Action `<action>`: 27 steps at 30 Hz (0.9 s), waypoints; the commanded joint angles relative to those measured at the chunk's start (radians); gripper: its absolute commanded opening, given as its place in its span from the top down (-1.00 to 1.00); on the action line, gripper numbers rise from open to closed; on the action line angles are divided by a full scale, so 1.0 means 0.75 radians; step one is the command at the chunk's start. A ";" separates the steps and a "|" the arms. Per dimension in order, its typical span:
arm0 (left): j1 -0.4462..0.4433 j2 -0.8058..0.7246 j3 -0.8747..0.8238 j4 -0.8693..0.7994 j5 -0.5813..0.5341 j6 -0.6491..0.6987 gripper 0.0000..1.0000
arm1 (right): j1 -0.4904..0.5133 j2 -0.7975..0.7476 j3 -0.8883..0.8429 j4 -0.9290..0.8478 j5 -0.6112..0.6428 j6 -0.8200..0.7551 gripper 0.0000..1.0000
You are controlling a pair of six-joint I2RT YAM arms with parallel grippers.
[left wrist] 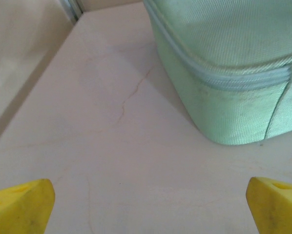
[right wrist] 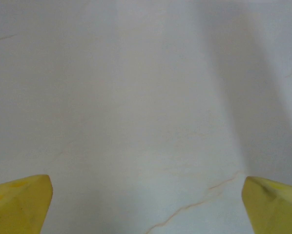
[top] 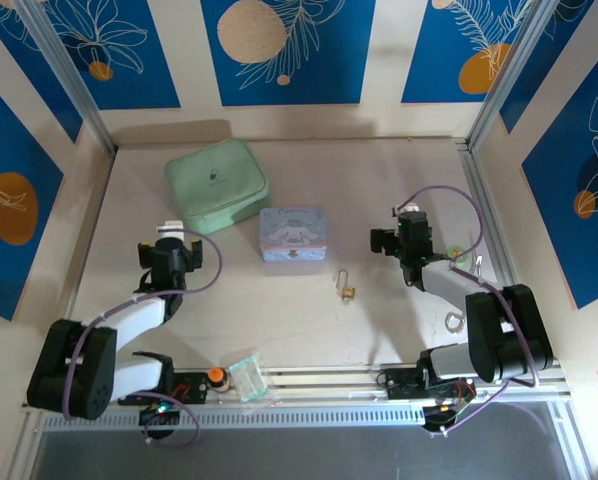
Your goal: Unlock a padlock with a key
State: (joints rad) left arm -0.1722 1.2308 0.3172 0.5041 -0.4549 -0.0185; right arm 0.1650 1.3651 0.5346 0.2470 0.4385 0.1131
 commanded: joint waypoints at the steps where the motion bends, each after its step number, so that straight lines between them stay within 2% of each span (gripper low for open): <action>1: 0.080 0.059 -0.016 0.301 0.246 -0.016 -0.99 | -0.084 0.013 -0.051 0.319 -0.119 0.019 -0.99; 3: 0.115 0.108 -0.050 0.465 0.272 -0.038 -0.99 | -0.109 -0.006 -0.115 0.477 -0.194 0.001 -1.00; 5: 0.155 0.137 -0.033 0.460 0.289 -0.063 -0.99 | -0.126 -0.009 -0.162 0.575 -0.191 -0.013 -1.00; 7: 0.200 0.185 -0.026 0.503 0.363 -0.075 -0.99 | -0.174 0.007 -0.190 0.632 -0.277 0.010 -1.00; 9: 0.226 0.304 -0.048 0.694 0.377 -0.078 -0.99 | -0.200 0.048 -0.197 0.687 -0.329 0.016 -1.00; 11: 0.216 0.270 -0.026 0.583 0.388 -0.067 -0.99 | -0.218 0.108 -0.194 0.735 -0.350 0.029 -1.00; 14: 0.212 0.296 0.003 0.565 0.416 -0.045 -0.99 | -0.209 0.221 -0.175 0.813 -0.390 0.005 -0.99; 15: 0.208 0.307 0.019 0.551 0.456 -0.026 -0.99 | -0.191 0.209 -0.164 0.765 -0.377 -0.018 -0.99; 17: 0.207 0.371 0.028 0.593 0.577 0.010 -0.99 | -0.202 0.213 -0.164 0.774 -0.384 -0.010 -0.99; 18: 0.208 0.456 0.019 0.728 0.615 0.020 -0.99 | -0.204 0.209 -0.161 0.758 -0.387 -0.010 -0.99; 19: 0.209 0.473 0.006 0.770 0.635 0.025 -0.99 | -0.202 0.212 -0.163 0.773 -0.387 -0.011 -0.99; 20: 0.208 0.410 0.021 0.617 0.608 0.021 -0.99 | -0.202 0.210 -0.163 0.766 -0.386 -0.009 -0.99; 22: 0.204 0.455 0.033 0.685 0.575 0.018 -0.99 | -0.202 0.211 -0.163 0.770 -0.386 -0.012 -0.99; 24: 0.186 0.437 0.057 0.602 0.539 0.026 -0.99 | -0.202 0.209 -0.165 0.769 -0.386 -0.012 -0.99; 27: 0.177 0.442 0.057 0.615 0.518 0.031 -0.99 | -0.202 0.209 -0.165 0.771 -0.387 -0.012 -0.99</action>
State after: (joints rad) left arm -0.0292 1.5593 0.3374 0.9501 -0.0605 -0.0158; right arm 0.0128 1.5265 0.3977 0.7902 0.1654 0.1219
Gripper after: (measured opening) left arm 0.996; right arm 0.993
